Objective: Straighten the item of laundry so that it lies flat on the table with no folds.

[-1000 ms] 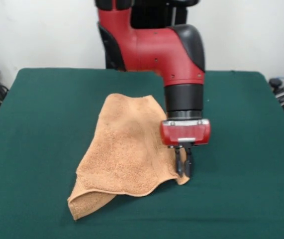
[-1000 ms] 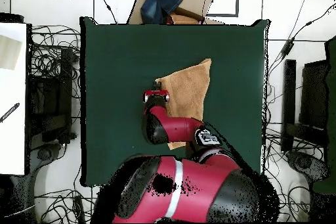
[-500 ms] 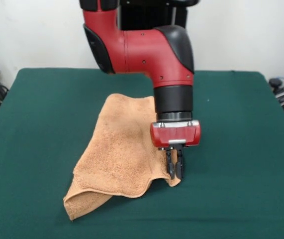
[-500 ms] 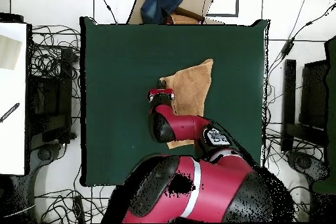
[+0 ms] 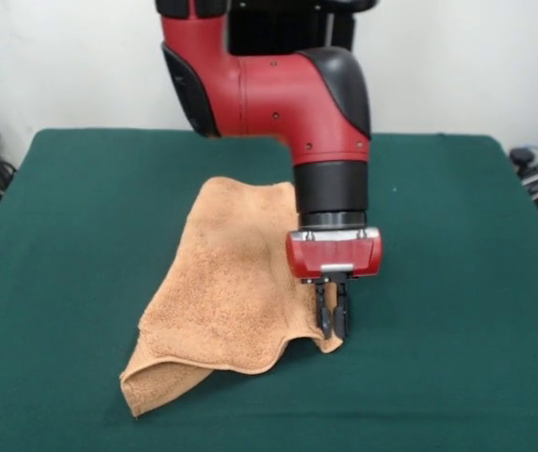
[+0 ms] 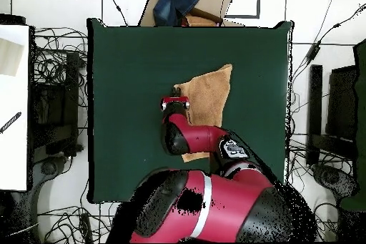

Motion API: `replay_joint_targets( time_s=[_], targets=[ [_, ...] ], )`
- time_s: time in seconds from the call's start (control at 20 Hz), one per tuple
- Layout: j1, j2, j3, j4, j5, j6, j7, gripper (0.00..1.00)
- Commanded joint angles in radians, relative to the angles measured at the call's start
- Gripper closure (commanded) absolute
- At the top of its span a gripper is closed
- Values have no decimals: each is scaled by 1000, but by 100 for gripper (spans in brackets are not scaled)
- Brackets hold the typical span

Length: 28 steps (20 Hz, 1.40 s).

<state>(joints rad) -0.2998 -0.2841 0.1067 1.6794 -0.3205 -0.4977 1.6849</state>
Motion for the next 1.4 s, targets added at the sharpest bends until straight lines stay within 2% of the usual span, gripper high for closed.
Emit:
replay_joint_targets(
  time_s=[0.05,0.3,0.5,0.65,0.8,1.15,1.4],
  targets=[
    [15,36,-33,1,96,182,155,100],
    [21,-68,10,54,130,332,149,100],
    [93,-112,-39,78,182,350,169,100],
    [89,-189,-19,108,183,393,177,100],
    [39,-248,50,126,180,488,166,100],
    [10,-292,90,105,187,588,143,100],
    [6,-304,103,110,184,597,146,100]
  ],
)
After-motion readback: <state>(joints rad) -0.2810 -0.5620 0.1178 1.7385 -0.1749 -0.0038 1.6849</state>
